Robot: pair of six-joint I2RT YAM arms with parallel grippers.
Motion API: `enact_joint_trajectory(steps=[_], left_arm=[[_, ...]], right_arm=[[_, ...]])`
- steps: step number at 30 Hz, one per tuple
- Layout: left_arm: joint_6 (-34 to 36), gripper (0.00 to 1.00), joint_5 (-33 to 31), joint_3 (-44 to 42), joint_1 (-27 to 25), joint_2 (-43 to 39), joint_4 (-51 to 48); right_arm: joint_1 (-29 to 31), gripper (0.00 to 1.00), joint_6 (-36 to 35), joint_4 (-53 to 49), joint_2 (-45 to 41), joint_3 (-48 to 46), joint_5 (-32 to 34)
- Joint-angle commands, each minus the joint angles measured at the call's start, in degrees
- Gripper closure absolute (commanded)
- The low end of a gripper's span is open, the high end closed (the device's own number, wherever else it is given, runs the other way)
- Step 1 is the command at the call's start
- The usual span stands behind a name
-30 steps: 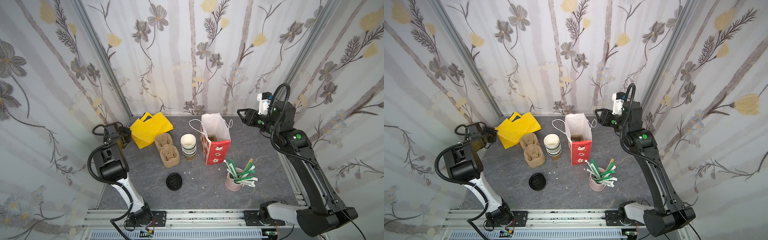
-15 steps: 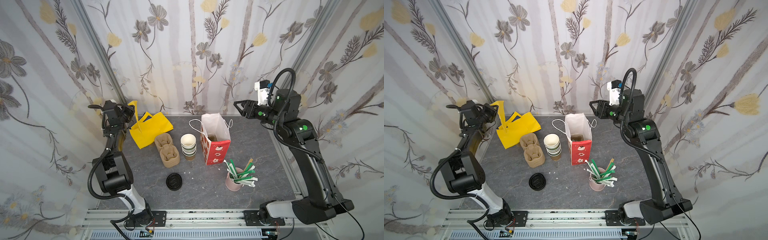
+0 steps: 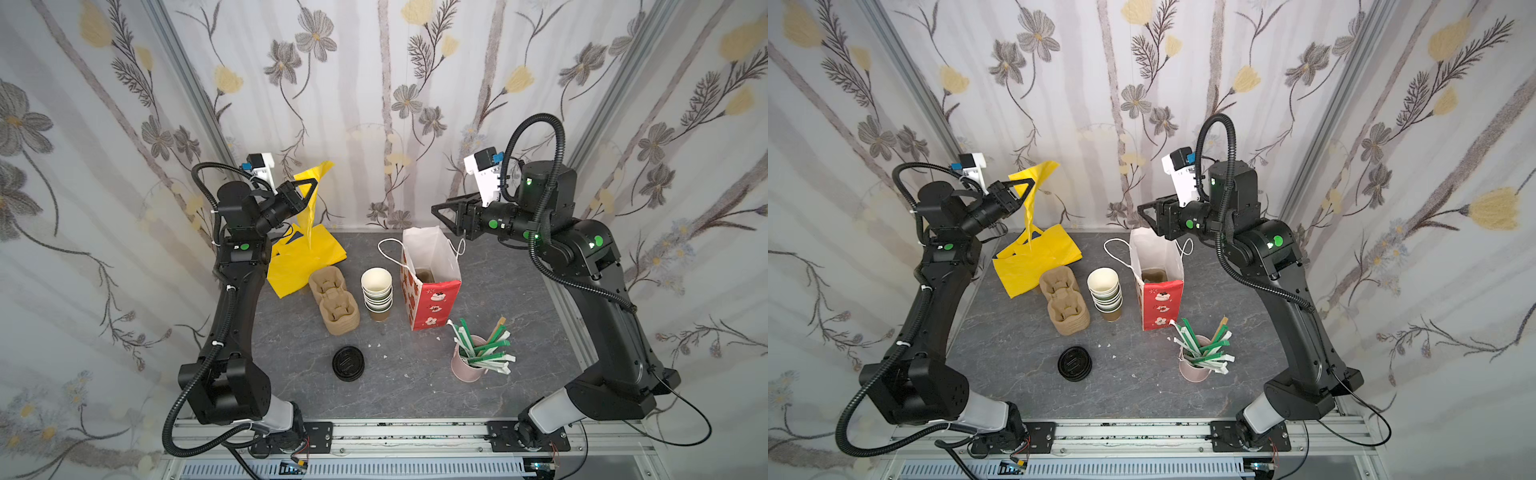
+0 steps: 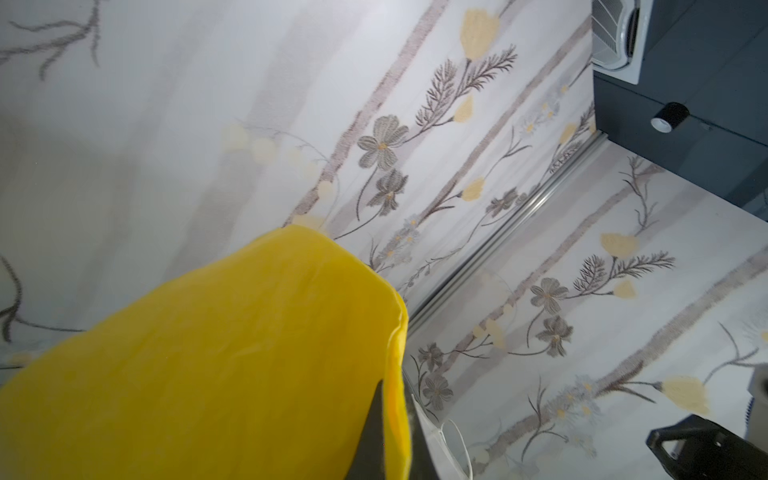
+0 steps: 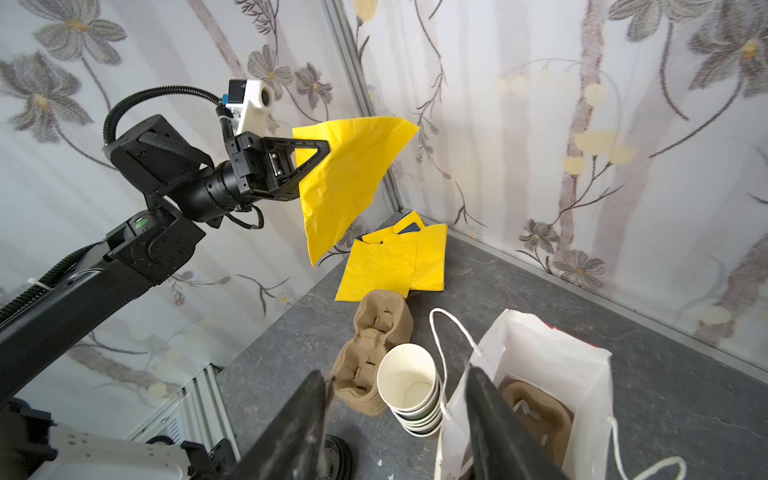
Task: Pack the takeout coffee
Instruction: 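Carry the yellow bag toward the right gripper while the right gripper approaches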
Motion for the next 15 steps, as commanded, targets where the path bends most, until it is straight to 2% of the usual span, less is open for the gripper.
enact_joint_trajectory(steps=[1,5,9,15], left_arm=[[0.8,1.00,6.6,1.3,-1.6,-2.2,1.7],[0.3,1.00,11.6,1.7,-5.8,-5.4,2.2],[-0.3,1.00,15.4,0.2,-12.5,-8.3,2.5],[-1.1,1.00,10.9,-4.9,-21.3,-13.6,3.7]], right_arm=[[0.0,0.43,-0.9,-0.3,0.5,0.3,1.6],[0.6,0.39,-1.1,1.9,-0.5,0.5,-0.8],[1.5,0.22,-2.2,3.0,-2.6,-1.5,-2.5],[1.1,0.13,-12.4,5.2,-12.7,-18.9,-5.7]])
